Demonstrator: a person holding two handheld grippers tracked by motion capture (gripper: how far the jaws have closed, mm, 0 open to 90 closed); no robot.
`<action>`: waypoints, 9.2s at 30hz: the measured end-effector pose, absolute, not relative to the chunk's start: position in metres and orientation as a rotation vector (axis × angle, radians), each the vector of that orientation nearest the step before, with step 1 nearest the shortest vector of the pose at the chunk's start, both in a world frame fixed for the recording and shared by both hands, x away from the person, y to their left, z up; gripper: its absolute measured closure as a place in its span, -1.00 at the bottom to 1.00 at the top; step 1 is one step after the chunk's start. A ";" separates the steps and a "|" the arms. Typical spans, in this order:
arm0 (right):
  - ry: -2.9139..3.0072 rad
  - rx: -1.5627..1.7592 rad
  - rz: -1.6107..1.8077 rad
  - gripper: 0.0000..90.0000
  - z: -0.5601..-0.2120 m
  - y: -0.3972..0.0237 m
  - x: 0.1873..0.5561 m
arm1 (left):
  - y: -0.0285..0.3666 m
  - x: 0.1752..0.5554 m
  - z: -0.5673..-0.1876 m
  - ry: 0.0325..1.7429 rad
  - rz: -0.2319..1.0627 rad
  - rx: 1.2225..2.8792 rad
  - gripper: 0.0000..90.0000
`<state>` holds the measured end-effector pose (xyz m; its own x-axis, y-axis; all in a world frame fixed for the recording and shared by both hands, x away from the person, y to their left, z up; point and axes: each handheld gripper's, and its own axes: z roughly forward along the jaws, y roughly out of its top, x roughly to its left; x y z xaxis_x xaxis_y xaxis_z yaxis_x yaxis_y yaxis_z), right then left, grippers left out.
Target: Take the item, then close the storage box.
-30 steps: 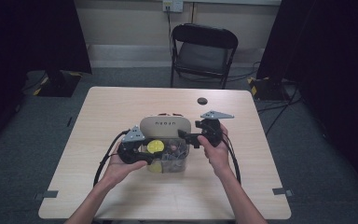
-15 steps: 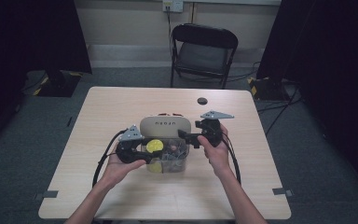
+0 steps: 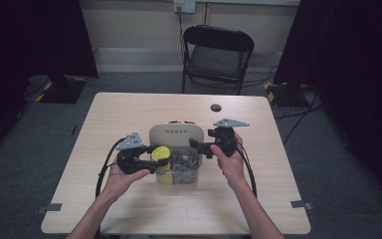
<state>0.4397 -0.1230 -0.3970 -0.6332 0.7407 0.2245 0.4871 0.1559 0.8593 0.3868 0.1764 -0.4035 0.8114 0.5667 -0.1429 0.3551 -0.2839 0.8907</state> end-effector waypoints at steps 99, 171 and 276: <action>2.197 1.196 1.459 -0.79 -0.399 -0.123 0.441 | 0.293 0.427 -0.485 1.092 0.294 1.992 -0.16; 2.186 1.115 1.560 -0.23 -0.378 -0.117 0.428 | 0.291 0.371 -0.501 1.054 0.469 2.102 -0.53; 2.294 1.140 1.457 -0.61 -0.414 -0.132 0.369 | 0.290 0.371 -0.502 1.058 0.469 2.094 -0.54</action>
